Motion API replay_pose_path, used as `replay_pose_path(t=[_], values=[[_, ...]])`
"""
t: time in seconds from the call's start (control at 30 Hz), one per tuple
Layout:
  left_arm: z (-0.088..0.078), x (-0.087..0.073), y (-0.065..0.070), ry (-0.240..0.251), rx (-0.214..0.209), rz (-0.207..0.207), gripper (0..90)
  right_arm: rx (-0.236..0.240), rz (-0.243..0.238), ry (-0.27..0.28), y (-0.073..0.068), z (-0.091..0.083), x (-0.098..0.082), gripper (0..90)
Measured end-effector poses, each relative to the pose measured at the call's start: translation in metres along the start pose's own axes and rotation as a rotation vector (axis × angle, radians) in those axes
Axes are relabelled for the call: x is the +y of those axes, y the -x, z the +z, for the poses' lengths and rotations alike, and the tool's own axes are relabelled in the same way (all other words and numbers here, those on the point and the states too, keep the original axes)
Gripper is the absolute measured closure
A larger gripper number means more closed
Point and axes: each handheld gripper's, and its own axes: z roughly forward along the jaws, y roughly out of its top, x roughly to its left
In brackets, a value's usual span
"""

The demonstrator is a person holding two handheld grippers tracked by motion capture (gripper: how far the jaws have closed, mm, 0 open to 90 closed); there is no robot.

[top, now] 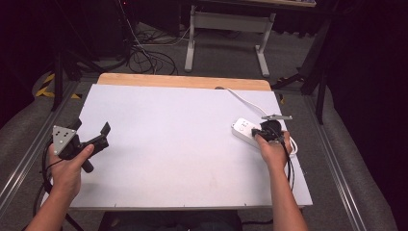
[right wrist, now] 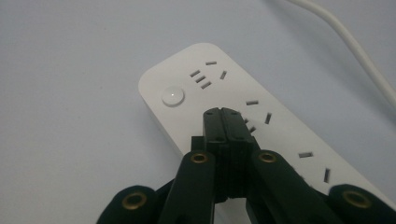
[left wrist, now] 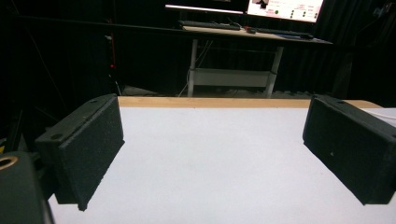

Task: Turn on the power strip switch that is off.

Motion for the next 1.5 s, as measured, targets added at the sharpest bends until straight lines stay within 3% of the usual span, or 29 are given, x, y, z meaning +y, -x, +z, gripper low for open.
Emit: replay_pose_path(t=[1.03, 1.1, 1.2, 1.27, 1.3, 1.37, 1.5], values=[[0.001, 0.000, 0.000, -0.004, -0.005, 0.002, 6.4, -0.031, 0.009, 0.020, -0.006, 0.005, -0.006, 90.0], [0.001, 0.000, 0.001, -0.005, -0.007, 0.003, 6.4, -0.049, -0.013, 0.015, -0.008, 0.006, -0.005, 90.0], [0.001, 0.000, 0.001, -0.005, -0.009, -0.003, 6.4, -0.116, -0.080, 0.010, -0.017, 0.007, -0.004, 90.0], [0.000, 0.001, 0.001, -0.003, -0.008, -0.002, 6.4, -0.129, -0.091, 0.010, -0.019, 0.008, -0.004, 90.0], [0.000, 0.001, 0.001, -0.001, -0.007, -0.002, 6.4, -0.158, -0.124, 0.007, -0.022, 0.008, -0.004, 90.0], [0.000, 0.001, 0.000, -0.002, -0.009, -0.001, 6.4, -0.161, -0.125, 0.005, -0.022, 0.008, -0.003, 90.0], [0.000, 0.001, 0.000, -0.003, -0.008, -0.010, 6.4, -0.130, -0.079, 0.018, -0.018, 0.007, -0.005, 90.0]])
